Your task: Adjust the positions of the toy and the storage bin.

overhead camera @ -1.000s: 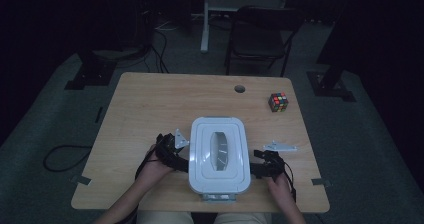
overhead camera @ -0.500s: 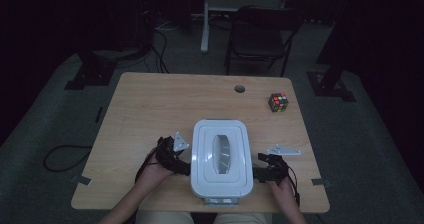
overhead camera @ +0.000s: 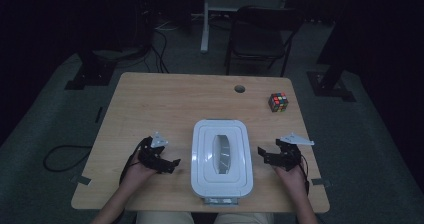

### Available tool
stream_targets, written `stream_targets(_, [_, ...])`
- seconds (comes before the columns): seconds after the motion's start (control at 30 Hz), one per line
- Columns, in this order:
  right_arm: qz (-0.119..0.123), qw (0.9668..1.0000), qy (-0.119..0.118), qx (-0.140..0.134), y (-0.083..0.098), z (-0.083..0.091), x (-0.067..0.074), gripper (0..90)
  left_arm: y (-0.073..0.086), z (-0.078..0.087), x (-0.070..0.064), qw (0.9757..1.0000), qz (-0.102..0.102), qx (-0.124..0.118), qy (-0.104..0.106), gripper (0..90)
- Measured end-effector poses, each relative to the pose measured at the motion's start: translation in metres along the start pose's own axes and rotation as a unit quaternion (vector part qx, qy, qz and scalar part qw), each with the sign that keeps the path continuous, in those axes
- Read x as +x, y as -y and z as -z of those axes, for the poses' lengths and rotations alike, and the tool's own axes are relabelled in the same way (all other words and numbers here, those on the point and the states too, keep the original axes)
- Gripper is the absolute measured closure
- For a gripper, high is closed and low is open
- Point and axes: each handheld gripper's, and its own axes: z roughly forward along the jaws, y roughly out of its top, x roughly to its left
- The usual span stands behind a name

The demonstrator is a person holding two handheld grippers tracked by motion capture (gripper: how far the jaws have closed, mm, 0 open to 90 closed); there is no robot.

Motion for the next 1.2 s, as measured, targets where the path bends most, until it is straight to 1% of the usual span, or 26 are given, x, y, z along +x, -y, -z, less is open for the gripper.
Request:
stream_targets(0.07, [0.004, 0.9998, 0.019, -0.003, -0.009, -0.003, -0.013, 12.0, 0.007, 0.004, 0.007, 0.9999, 0.01, -0.005, -0.003, 1.4])
stream_targets(0.1, [0.003, 0.9997, 0.023, -0.004, -0.012, -0.004, -0.017, 11.9, 0.014, 0.007, 0.014, 0.9998, 0.019, -0.004, -0.008, 1.4])
stream_targets(0.13, [0.001, 0.9996, 0.027, -0.004, -0.015, -0.006, -0.021, 11.9, 0.014, 0.007, 0.014, 0.9998, 0.019, -0.004, -0.008, 1.4])
stream_targets(0.17, [0.0, 0.9996, 0.027, -0.006, -0.018, -0.007, -0.026, 11.9, 0.02, 0.012, 0.02, 0.9995, 0.029, -0.008, -0.014, 1.4])
stream_targets(0.2, [0.0, 0.9996, 0.027, -0.006, -0.018, -0.007, -0.026, 11.9, 0.02, 0.012, 0.02, 0.9995, 0.029, -0.008, -0.014, 1.4])
stream_targets(0.23, [-0.002, 0.9993, 0.036, -0.013, -0.025, -0.01, -0.034, 12.0, 0.023, 0.013, 0.023, 0.9992, 0.035, -0.008, -0.017, 1.4])
stream_targets(0.27, [-0.002, 0.9993, 0.036, -0.013, -0.025, -0.01, -0.034, 12.0, 0.025, 0.015, 0.025, 0.999, 0.038, -0.01, -0.019, 1.4])
stream_targets(0.33, [-0.007, 0.9989, 0.042, -0.021, -0.032, -0.013, -0.042, 12.0, 0.029, 0.017, 0.028, 0.9987, 0.043, -0.009, -0.027, 1.4])
stream_targets(0.37, [-0.011, 0.9985, 0.047, -0.025, -0.04, -0.018, -0.049, 12.0, 0.03, 0.019, 0.029, 0.9985, 0.045, -0.009, -0.029, 1.4])
stream_targets(0.4, [-0.011, 0.9982, 0.053, -0.026, -0.043, -0.02, -0.052, 12.0, 0.032, 0.02, 0.03, 0.9983, 0.049, -0.009, -0.032, 1.4])
stream_targets(0.43, [-0.011, 0.9982, 0.053, -0.026, -0.043, -0.02, -0.052, 12.0, 0.034, 0.021, 0.031, 0.9979, 0.054, -0.01, -0.034, 1.4])
stream_targets(0.5, [-0.009, 0.9972, 0.067, -0.03, -0.051, -0.027, -0.06, 12.0, 0.039, 0.022, 0.036, 0.9971, 0.063, -0.01, -0.041, 1.4])
stream_targets(0.53, [-0.009, 0.9972, 0.067, -0.03, -0.051, -0.027, -0.06, 12.0, 0.039, 0.022, 0.036, 0.9971, 0.063, -0.01, -0.041, 1.4])
stream_targets(0.6, [-0.002, 0.997, 0.073, -0.023, -0.059, -0.035, -0.066, 12.0, 0.042, 0.021, 0.039, 0.9964, 0.072, -0.008, -0.044, 1.4])
stream_targets(0.63, [-0.002, 0.997, 0.073, -0.023, -0.059, -0.035, -0.066, 12.0, 0.044, 0.021, 0.04, 0.9962, 0.074, -0.006, -0.045, 1.4])
stream_targets(0.73, [-0.012, 0.9959, 0.085, -0.027, -0.07, -0.042, -0.077, 12.1, 0.05, 0.021, 0.043, 0.9954, 0.08, -0.009, -0.051, 1.4])
stream_targets(0.77, [-0.012, 0.9959, 0.085, -0.027, -0.07, -0.042, -0.077, 12.1, 0.05, 0.021, 0.043, 0.9954, 0.08, -0.009, -0.051, 1.4])
stream_targets(0.8, [-0.021, 0.9953, 0.089, -0.032, -0.076, -0.044, -0.083, 12.3, 0.052, 0.022, 0.043, 0.9951, 0.081, -0.013, -0.055, 1.4])
stream_targets(0.9, [-0.029, 0.9939, 0.101, -0.032, -0.085, -0.049, -0.091, 12.3, 0.054, 0.022, 0.042, 0.995, 0.078, -0.015, -0.06, 1.4])
stream_targets(0.93, [-0.029, 0.9939, 0.101, -0.032, -0.085, -0.049, -0.091, 12.3, 0.054, 0.021, 0.041, 0.9953, 0.071, -0.011, -0.065, 1.4])
stream_targets(0.97, [-0.033, 0.9929, 0.109, -0.034, -0.09, -0.054, -0.095, 12.3, 0.053, 0.02, 0.038, 0.9955, 0.059, -0.004, -0.074, 1.4])
stream_targets(1.03, [-0.039, 0.9924, 0.111, -0.036, -0.093, -0.058, -0.098, 12.3, 0.053, 0.02, 0.038, 0.9954, 0.059, -0.004, -0.074, 1.4])
stream_targets(1.07, [-0.041, 0.9921, 0.114, -0.032, -0.095, -0.061, -0.1, 12.3, 0.053, 0.02, 0.037, 0.9946, 0.067, -0.003, -0.08, 1.4])
stream_targets(1.1, [-0.041, 0.9921, 0.114, -0.032, -0.095, -0.061, -0.1, 12.3, 0.053, 0.02, 0.037, 0.9946, 0.067, -0.003, -0.08, 1.3])
stream_targets(1.13, [-0.038, 0.9918, 0.121, -0.016, -0.098, -0.067, -0.104, 13.7, 0.054, 0.021, 0.037, 0.9942, 0.069, -0.003, -0.083, 1.4])
stream_targets(1.2, [-0.038, 0.9918, 0.122, -0.01, -0.098, -0.071, -0.106, 13.7, 0.054, 0.021, 0.036, 0.9939, 0.071, -0.004, -0.085, 1.4])
